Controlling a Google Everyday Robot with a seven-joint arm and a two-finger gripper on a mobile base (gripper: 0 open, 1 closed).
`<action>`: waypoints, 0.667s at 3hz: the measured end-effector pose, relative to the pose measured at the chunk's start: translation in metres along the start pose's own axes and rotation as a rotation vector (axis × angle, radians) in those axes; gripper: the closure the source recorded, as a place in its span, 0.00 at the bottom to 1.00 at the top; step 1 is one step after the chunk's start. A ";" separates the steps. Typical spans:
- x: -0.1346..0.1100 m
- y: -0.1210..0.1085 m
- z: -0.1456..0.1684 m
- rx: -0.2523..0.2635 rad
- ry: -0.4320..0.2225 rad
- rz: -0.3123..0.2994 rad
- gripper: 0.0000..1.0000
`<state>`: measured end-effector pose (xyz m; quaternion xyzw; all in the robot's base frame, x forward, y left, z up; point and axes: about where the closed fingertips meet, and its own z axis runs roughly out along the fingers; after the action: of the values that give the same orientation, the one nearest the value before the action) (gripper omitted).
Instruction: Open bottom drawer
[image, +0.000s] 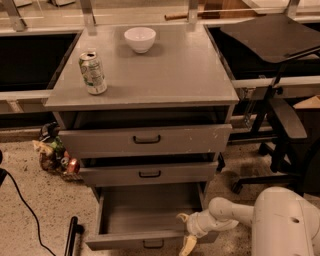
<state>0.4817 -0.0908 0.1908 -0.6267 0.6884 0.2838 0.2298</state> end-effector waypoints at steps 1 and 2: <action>-0.011 0.014 -0.013 0.015 0.008 -0.023 0.00; -0.042 0.034 -0.052 0.067 0.008 -0.096 0.00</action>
Offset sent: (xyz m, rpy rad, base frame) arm -0.0497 -0.0101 0.1449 -0.0175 -0.2280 0.0520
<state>0.4541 -0.0935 0.2609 -0.6521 0.6675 0.2468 0.2613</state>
